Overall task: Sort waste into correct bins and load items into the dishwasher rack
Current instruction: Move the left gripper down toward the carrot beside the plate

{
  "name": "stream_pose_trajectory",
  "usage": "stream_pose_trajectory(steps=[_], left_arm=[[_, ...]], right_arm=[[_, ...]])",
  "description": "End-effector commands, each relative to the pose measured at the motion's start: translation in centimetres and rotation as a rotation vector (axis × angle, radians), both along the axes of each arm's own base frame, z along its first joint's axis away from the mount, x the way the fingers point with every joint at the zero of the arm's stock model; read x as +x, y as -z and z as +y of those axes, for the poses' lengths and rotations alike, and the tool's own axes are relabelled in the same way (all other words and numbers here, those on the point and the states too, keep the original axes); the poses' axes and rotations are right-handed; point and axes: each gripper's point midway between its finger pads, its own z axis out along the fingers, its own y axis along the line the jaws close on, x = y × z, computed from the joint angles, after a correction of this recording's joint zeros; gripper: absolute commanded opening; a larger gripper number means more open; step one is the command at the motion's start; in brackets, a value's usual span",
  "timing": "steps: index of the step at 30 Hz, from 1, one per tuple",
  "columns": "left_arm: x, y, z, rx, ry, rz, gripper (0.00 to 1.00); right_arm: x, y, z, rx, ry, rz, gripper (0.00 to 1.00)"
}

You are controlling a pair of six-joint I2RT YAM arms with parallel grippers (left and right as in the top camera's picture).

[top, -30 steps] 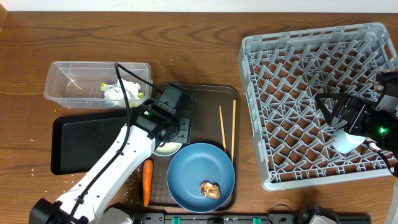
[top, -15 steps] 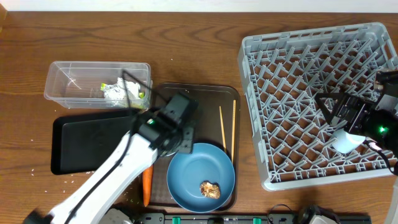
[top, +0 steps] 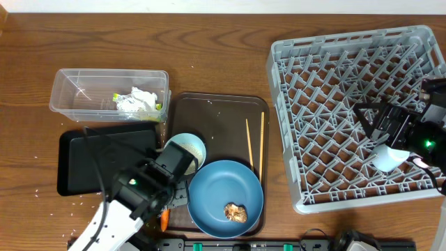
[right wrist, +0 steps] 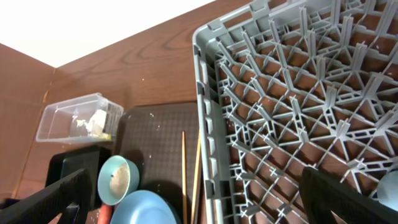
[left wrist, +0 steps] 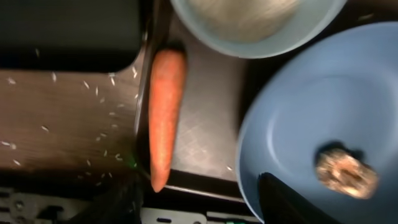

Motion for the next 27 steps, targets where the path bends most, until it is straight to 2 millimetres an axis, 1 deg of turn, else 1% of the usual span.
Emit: stream_pose_trajectory(steps=[1,7,9,16,19,23,27], left_arm=[[-0.2,1.7,0.7,0.023,-0.073,0.007,0.60],[-0.7,5.3,1.5,0.036,-0.101,0.025,0.60],[-1.0,6.2,1.4,0.012,-0.118,0.046,0.61],[-0.6,6.3,1.7,-0.015,-0.189,0.048,0.60],[0.0,6.3,1.0,-0.050,-0.189,0.033,0.60],[0.1,7.2,-0.4,-0.115,-0.188,0.055,0.60],[-0.4,8.2,0.0,-0.084,-0.210,0.101,0.60]], right_arm=[[0.1,-0.2,0.4,-0.013,-0.025,-0.014,0.99],[0.1,-0.2,0.4,-0.013,-0.025,-0.015,0.99],[0.1,-0.2,0.4,-0.014,-0.025,-0.015,0.99],[0.1,-0.2,0.4,-0.013,-0.025,-0.015,0.99],[0.1,-0.3,0.4,-0.014,-0.025,-0.016,0.99],[0.1,-0.3,0.4,-0.015,-0.025,-0.017,0.99],[0.1,-0.3,0.4,-0.015,-0.025,-0.017,0.99]])
